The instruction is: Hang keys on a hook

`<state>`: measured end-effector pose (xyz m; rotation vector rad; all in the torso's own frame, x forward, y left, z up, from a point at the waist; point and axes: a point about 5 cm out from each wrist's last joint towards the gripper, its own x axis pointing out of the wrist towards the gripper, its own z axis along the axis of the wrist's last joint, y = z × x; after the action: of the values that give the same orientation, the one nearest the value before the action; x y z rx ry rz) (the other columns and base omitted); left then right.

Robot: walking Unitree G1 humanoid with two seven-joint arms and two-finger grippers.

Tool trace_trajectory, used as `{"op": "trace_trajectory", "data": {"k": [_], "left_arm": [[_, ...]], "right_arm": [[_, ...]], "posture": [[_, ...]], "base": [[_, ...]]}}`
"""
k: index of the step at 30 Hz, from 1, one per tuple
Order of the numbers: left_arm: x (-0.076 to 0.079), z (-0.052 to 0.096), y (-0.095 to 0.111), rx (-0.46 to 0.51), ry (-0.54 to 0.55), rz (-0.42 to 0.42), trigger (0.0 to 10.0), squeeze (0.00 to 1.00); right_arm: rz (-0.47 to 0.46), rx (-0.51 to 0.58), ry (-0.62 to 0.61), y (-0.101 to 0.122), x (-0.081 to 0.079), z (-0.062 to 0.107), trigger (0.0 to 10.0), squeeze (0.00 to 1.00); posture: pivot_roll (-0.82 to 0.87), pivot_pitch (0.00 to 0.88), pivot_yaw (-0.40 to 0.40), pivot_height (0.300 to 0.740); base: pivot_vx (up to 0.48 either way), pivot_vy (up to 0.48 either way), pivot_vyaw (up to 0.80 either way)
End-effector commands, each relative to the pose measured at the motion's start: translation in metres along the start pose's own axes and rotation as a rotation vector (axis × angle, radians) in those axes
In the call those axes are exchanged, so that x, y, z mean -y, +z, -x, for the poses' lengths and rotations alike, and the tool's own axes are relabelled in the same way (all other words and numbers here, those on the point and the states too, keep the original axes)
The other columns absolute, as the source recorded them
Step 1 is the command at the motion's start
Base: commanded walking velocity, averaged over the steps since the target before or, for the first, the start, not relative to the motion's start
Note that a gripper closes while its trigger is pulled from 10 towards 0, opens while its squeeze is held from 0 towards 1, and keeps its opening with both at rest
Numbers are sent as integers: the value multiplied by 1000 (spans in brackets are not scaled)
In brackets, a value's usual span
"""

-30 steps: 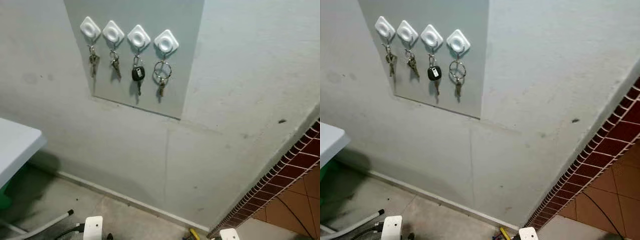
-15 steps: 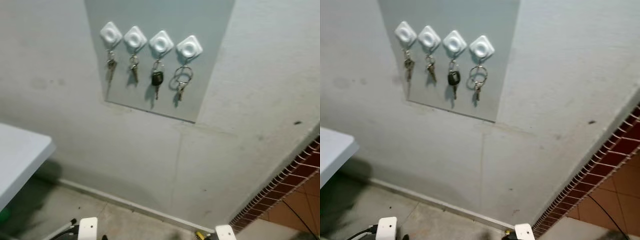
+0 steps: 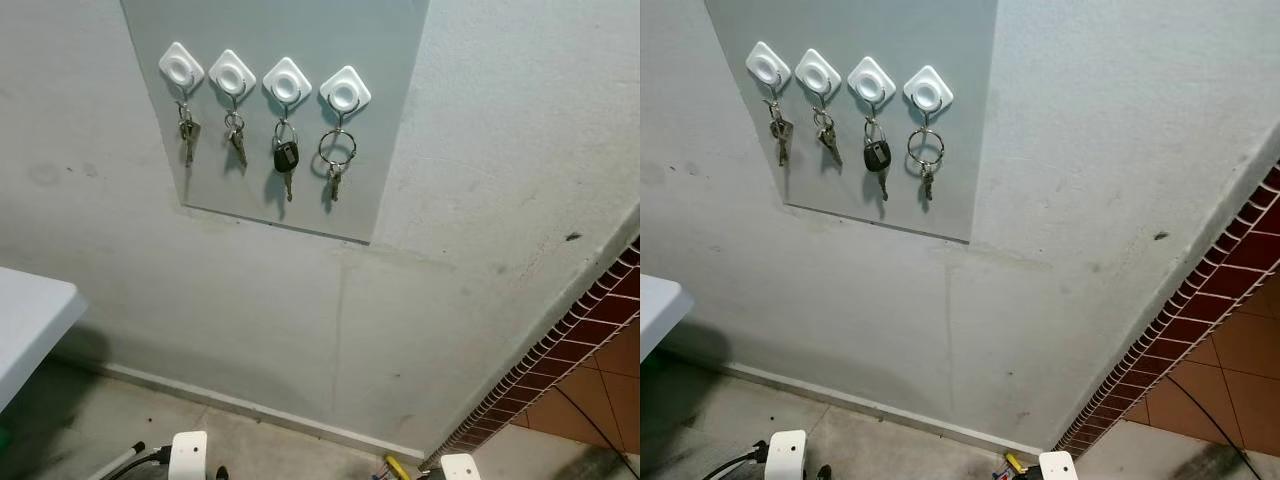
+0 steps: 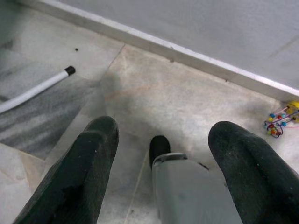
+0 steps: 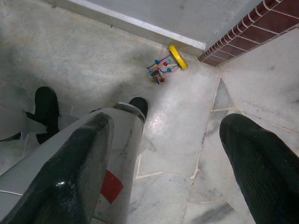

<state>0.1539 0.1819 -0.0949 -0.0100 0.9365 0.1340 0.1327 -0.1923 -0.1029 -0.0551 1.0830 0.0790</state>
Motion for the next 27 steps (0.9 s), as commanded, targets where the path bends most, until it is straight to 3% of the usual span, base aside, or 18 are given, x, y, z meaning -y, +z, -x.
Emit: {"op": "trace_trajectory", "data": {"k": [1,27], "left_arm": [[0,0,-1,-6,-6,-7,10000,0],[5,-1,3,7,-10,-6,10000,0]], "right_arm": [[-5,12,-3,3,2,0,10000,0],[21,3,-14,7,4,-1,10000,0]], "posture": [[-66,0,-28,732],[-68,0,-40,732]], "base": [[0,0,0],[0,0,0]]}}
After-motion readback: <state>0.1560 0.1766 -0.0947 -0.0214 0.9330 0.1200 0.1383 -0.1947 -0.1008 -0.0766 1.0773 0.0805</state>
